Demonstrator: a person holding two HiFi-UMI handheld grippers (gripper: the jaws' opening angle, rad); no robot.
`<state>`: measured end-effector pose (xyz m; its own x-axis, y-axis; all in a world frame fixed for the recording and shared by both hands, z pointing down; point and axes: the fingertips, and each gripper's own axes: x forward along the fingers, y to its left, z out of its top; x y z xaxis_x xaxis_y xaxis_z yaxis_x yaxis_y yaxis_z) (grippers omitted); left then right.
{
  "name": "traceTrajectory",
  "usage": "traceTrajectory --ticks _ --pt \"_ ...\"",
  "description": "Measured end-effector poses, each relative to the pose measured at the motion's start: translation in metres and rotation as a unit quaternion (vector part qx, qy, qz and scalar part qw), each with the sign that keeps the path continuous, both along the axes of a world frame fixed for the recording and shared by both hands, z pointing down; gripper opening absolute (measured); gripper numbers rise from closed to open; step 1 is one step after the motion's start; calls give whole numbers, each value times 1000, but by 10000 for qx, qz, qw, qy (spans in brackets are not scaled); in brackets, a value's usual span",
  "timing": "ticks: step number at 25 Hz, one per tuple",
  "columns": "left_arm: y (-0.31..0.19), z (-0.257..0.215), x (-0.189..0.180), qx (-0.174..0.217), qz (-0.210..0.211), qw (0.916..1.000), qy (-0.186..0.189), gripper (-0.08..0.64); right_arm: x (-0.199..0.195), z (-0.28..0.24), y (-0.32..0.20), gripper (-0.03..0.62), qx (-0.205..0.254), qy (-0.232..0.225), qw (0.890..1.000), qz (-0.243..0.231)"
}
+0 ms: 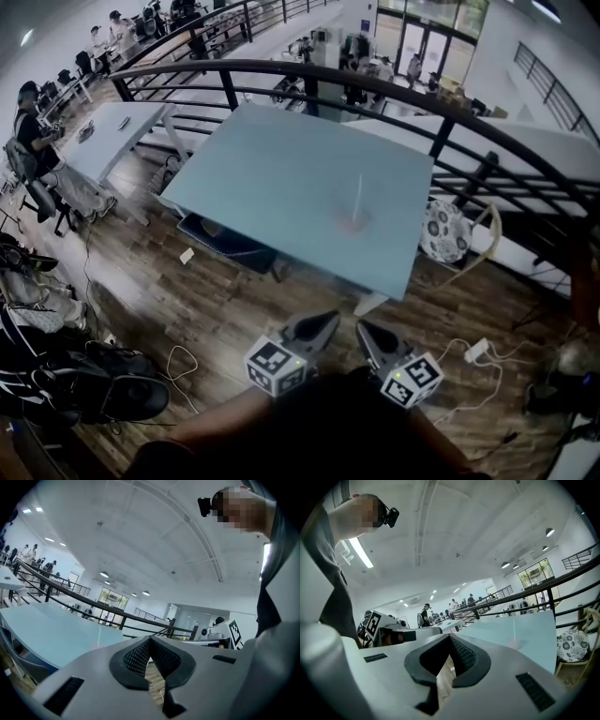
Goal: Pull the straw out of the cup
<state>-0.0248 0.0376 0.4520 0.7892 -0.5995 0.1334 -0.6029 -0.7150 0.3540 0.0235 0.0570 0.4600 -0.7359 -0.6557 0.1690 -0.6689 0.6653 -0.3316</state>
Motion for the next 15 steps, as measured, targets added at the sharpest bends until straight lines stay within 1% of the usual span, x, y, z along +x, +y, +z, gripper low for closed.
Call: traceTrajectory --ticks 5,11,15 --pt "-10 7 -5 -56 -42 10000 -37 12 -8 4 -11 8 -44 -44 10000 -74" --pt "-27 6 5 -27 -93 9999 -79 12 4 2 -32 8 -58 -87 9999 -92" --pt "-45 7 17 -35 -172 9998 -67 12 14 3 -48 8 -29 -60 9998 -188"
